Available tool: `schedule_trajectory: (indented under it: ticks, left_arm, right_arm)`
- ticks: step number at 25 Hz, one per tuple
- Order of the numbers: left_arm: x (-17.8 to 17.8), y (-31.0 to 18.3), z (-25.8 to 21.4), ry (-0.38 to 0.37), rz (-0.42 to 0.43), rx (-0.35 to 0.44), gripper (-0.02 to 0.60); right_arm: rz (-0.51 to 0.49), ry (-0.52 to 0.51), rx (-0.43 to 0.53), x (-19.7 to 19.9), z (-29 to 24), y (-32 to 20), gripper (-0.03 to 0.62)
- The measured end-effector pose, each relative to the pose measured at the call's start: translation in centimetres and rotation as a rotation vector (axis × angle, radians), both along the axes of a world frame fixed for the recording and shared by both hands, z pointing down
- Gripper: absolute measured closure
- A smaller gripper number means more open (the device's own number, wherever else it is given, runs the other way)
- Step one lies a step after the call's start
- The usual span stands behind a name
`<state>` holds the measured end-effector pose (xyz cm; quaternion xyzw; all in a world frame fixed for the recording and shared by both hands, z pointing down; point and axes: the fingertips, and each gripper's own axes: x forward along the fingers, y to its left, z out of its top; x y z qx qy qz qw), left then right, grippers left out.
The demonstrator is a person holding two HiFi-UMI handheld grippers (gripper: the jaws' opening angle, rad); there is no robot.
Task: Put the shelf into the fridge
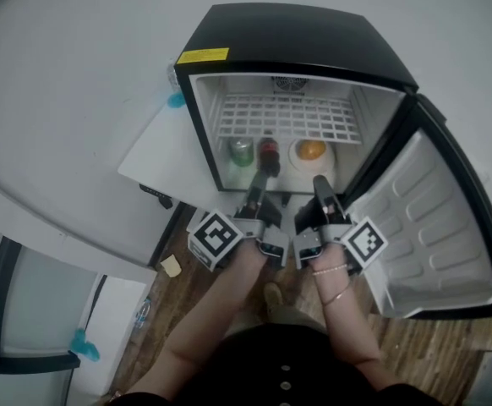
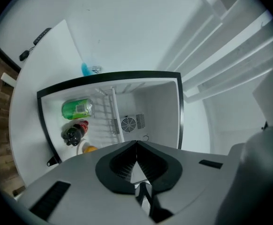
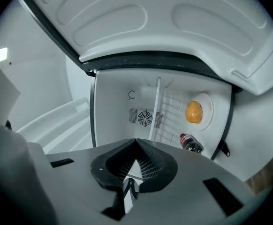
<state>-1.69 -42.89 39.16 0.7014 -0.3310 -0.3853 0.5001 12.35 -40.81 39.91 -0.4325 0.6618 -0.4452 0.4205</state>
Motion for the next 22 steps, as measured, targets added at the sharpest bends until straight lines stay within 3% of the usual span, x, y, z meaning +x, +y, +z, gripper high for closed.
schedule_trajectory:
  ticks: [3, 6, 13, 16, 22]
  left_arm:
    - [0.1, 1.6, -0.2, -0.046, 0.023, 0.030, 0.574]
    - [0.3, 3.0, -0.2, -0.147, 0.054, 0.063, 0.574]
    - [2.1, 6.3, -2.0, -0.306, 0.179, 0.226, 0.575]
    - [2.4, 7.5, -1.9, -0.417, 0.205, 0.291, 0.575]
    - [2.2, 9.4, -2.3, -0.697, 0.172, 0.438, 0.575]
  right_arm:
    - [-0.009, 0.083, 0.028, -0.2, -0.5, 1.6, 0.583]
    - [-0.034, 0.184, 0.073, -0.7, -1.4, 3.1, 0.583]
    - [-0.089, 0.441, 0.195, -2.9, -3.9, 6.2, 0.585]
    - [-0.096, 0.564, 0.203, -3.7, -3.9, 7.4, 0.585]
    - [-0.071, 0.821, 0.225, -5.0, -4.0, 9.0, 0.585]
